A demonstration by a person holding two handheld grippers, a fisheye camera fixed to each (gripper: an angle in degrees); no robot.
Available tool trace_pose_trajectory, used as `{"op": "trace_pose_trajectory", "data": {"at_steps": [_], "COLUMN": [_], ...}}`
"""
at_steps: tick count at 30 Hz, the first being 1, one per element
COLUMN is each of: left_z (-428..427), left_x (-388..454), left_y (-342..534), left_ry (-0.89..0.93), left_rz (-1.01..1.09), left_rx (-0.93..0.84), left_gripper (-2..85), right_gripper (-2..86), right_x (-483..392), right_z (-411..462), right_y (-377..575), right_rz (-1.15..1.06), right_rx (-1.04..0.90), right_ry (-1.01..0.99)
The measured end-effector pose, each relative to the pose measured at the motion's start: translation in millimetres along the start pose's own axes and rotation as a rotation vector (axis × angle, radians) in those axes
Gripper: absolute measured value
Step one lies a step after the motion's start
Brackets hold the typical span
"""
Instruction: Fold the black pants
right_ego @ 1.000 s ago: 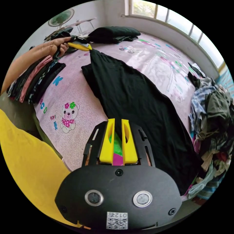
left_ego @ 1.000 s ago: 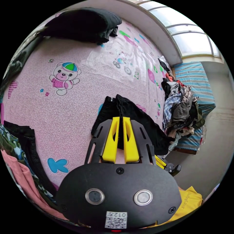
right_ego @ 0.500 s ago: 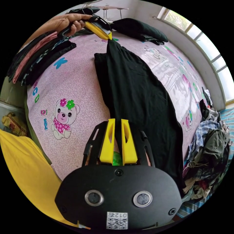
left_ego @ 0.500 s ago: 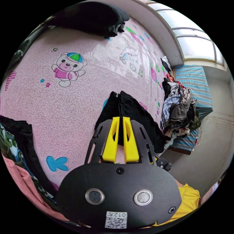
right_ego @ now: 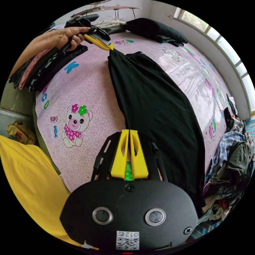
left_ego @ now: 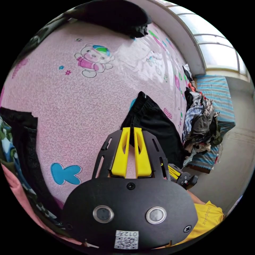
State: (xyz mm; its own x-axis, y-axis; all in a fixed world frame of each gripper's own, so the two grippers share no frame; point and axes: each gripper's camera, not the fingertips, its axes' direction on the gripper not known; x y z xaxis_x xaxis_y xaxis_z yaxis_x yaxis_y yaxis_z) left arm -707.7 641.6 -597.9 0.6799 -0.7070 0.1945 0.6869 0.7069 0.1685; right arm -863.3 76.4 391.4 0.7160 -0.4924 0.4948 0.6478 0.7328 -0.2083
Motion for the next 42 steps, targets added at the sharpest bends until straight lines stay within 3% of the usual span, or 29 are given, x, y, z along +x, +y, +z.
{"op": "trace_pose_trajectory", "data": {"at_steps": [7, 9, 15, 19, 22, 28, 31, 42], "left_z": [-4, 8, 2, -26, -35, 14, 38, 38], "left_x": [16, 8, 11, 27, 69, 132, 130, 118], "left_y": [-1, -6, -2, 14, 21, -4, -7, -14], "left_ry": [-0.127, -0.122, -0.111, -0.31, -0.398, -0.373, -0.455, -0.36], "left_rz": [0.058, 0.021, 0.032, 0.0, 0.124, 0.306, 0.277, 0.237], "left_rx": [-0.051, -0.108, -0.099, -0.017, 0.04, -0.058, -0.106, -0.079], "left_gripper": [0.6, 0.6, 0.7, 0.6, 0.5, 0.5, 0.4, 0.4], "right_gripper": [0.9, 1.4, 5.3, 6.1, 4.3, 3.6, 5.0, 4.5], "right_x": [27, 33, 48, 71, 104, 156, 159, 144], "right_z": [-25, -4, -19, -52, -68, -58, -46, -18], "right_y": [-12, -17, -21, -20, -37, -141, -189, -255], "right_rz": [0.044, 0.065, 0.051, 0.048, 0.076, 0.064, 0.021, -0.188], "right_rx": [0.025, -0.051, -0.035, 0.068, 0.172, 0.224, 0.185, 0.051], "right_ry": [-0.118, -0.158, -0.218, -0.217, -0.244, -0.337, -0.312, -0.218]}}
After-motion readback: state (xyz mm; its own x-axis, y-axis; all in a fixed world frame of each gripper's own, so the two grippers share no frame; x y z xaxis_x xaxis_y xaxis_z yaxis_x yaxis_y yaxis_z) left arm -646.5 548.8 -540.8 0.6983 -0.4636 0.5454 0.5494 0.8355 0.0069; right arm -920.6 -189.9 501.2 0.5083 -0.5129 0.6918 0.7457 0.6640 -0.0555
